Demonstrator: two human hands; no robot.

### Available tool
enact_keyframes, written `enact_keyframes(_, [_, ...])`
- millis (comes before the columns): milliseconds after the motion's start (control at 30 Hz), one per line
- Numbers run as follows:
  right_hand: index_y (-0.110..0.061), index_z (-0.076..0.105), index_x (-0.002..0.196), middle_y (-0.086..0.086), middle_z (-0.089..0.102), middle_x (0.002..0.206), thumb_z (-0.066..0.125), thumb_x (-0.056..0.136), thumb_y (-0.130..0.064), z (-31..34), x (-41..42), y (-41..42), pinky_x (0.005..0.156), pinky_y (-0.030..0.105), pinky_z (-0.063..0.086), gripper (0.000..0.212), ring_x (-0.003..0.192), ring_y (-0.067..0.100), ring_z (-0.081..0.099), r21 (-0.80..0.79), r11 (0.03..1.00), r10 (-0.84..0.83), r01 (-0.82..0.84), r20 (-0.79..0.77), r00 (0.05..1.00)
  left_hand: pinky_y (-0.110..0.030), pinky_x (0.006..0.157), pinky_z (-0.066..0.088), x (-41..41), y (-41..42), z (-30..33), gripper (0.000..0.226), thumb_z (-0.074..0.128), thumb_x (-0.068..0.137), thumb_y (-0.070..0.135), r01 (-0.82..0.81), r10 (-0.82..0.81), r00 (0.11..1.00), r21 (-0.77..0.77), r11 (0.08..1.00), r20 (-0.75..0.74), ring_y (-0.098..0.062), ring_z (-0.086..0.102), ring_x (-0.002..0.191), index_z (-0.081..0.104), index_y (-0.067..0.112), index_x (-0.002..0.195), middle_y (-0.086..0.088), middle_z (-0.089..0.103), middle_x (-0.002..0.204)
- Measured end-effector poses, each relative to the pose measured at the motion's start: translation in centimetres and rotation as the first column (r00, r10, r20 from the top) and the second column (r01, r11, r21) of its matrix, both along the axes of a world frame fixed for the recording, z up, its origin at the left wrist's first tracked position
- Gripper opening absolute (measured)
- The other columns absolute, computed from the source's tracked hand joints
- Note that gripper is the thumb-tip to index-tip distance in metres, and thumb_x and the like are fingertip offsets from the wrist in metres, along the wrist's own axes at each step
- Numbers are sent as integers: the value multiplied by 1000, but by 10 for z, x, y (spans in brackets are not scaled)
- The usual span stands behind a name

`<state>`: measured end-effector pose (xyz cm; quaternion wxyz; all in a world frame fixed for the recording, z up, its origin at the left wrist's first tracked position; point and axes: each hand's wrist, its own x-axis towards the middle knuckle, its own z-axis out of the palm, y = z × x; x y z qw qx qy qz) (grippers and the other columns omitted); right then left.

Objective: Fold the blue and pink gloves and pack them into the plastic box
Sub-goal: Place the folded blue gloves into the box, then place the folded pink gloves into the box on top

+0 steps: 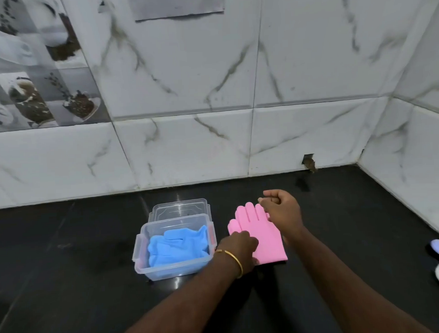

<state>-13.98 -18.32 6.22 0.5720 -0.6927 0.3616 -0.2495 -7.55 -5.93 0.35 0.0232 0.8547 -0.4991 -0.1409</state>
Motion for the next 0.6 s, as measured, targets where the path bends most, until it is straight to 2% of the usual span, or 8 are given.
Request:
enact_keyframes(100, [-22,62,107,-1,71,94,70,88,-18,-17,-29,-18,59,24,52,20,83,13,68,95,994,-50,54,-43,998,-44,85,50,-16,-13,-26,52,66,82,46,32,-34,998,20,999,61,-30,55,105,53,16,122,-11,55,117])
enact_keyframes(233, [-17,63,108,4,71,92,71,87,-21,-40,-59,-30,54,25,50,23,76,15,65,188,975,-99,118,-112,989,-44,81,48,-19,-19,-37,39,52,89,38,48,-43,987,-28,998,156,-34,56,101,52,12,119,-15,58,115])
enact_keyframes(333, [-13,62,107,5,69,86,71,87,-21,-58,-72,-25,50,27,49,23,68,17,61,351,924,-96,149,-164,982,-44,76,47,-24,-24,-37,30,43,93,22,125,-126,965,22,992,228,-38,58,96,52,7,117,-18,60,112])
enact_keyframes(433, [-12,62,109,7,67,92,69,88,-26,-67,-78,-10,51,27,52,27,70,18,60,551,822,-33,141,-202,979,-46,77,47,-29,-29,-36,27,36,97,12,143,-158,951,73,987,265,-40,59,99,51,3,117,-19,60,113])
enact_keyframes(533, [-10,59,113,12,61,105,72,85,-36,-71,-77,7,58,34,57,41,83,26,62,761,632,8,143,-191,982,-44,79,49,-24,-36,-27,25,38,97,14,111,-121,955,52,992,271,-37,62,99,53,6,115,-17,63,111])
enact_keyframes(600, [-9,54,120,14,57,111,74,83,-41,-70,-71,15,64,38,57,52,92,29,62,847,517,-16,121,-132,991,-44,80,49,-19,-41,-19,25,40,97,17,94,-98,956,29,995,276,-35,64,98,56,7,113,-15,65,110])
